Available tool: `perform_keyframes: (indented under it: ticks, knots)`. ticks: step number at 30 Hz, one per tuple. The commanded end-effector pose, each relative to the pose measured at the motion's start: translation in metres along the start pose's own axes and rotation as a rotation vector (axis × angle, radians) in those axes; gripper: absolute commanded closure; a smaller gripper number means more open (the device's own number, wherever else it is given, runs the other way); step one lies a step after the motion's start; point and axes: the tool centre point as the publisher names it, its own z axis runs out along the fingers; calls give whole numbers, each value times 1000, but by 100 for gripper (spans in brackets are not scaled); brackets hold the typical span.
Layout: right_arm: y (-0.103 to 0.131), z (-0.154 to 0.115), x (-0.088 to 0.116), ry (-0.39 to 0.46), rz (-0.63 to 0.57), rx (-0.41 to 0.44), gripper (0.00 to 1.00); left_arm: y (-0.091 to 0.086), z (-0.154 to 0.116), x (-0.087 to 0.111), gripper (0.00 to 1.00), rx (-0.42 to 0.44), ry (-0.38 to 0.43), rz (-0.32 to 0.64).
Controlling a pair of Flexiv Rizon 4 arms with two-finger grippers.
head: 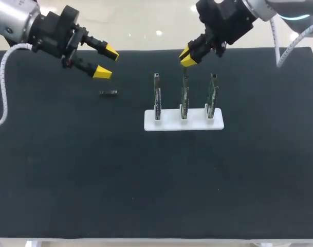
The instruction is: Pick up the optical module with the left hand, and insert it into the network port with the right hand.
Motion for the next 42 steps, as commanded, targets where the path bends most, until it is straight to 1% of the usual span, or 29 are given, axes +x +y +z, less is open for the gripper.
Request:
perform_keyframes:
  ticks: [1,42]
  knots:
    - [-1,-3,1,0,0,-3,100,1,1,0,0,0,3,-1]
    - [-1,4,4,-7,-4,6,100,1,1,0,0,0,3,-1]
